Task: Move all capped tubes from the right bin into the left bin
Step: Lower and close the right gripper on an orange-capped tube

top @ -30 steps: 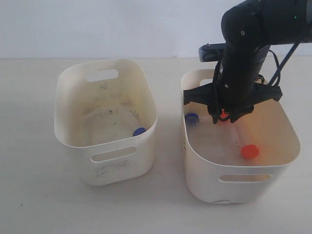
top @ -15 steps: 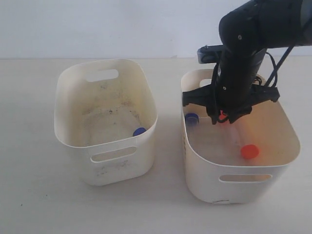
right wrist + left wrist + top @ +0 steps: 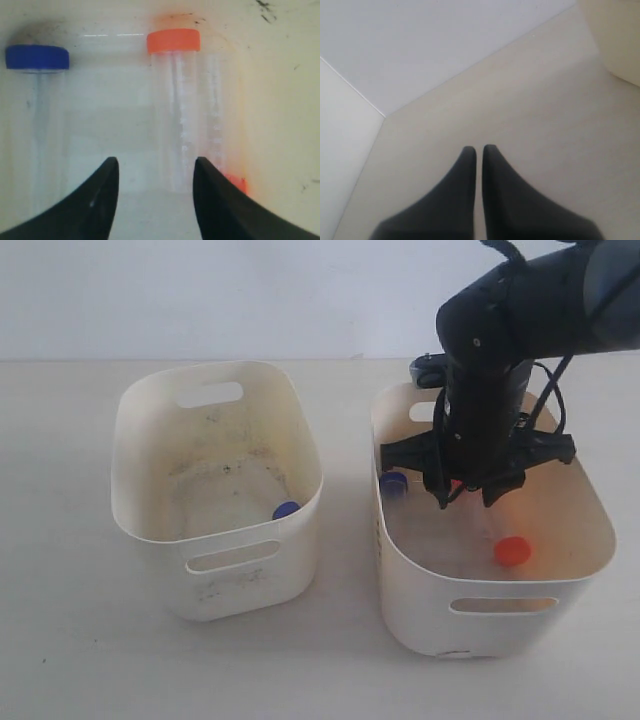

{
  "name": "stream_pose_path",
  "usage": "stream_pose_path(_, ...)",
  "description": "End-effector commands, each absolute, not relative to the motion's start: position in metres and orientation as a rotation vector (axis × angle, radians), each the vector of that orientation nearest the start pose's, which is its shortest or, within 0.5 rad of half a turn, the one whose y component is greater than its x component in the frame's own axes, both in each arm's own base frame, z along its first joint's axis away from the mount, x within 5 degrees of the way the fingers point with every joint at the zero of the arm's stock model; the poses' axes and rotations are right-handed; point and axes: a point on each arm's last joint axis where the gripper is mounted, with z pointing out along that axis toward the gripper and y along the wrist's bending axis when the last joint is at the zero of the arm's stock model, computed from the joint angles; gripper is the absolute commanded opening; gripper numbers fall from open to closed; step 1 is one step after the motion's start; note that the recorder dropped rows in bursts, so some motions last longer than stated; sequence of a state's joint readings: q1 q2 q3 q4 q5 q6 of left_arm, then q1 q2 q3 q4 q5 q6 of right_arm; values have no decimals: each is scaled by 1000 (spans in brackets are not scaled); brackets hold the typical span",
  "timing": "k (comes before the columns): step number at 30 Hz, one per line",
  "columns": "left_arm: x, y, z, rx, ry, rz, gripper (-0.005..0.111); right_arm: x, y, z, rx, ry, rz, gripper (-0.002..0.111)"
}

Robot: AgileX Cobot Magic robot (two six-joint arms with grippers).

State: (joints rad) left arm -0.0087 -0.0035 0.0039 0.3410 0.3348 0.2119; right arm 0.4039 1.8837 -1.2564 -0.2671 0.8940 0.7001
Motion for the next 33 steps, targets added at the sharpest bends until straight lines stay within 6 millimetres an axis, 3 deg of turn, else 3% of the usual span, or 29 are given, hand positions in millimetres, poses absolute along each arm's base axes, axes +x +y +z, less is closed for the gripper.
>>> stream_pose_path(1, 54, 9, 185, 411, 1772, 468, 4, 343, 124, 173, 221, 2920, -195, 55)
stream_pose_path(8, 54, 9, 185, 411, 1772, 468, 4, 345, 124, 158, 215, 2956, -226, 62)
stream_pose_path(15, 54, 9, 185, 411, 1772, 468, 4, 349, 126, 154, 194, 2936, -195, 62)
stream_pose_path(27, 54, 9, 185, 411, 1772, 468, 4, 351, 128, 124, 184, 2998, -239, 62)
stream_pose_path(33, 54, 9, 185, 411, 1772, 468, 4, 354, 130, 120, 170, 2972, -207, 59)
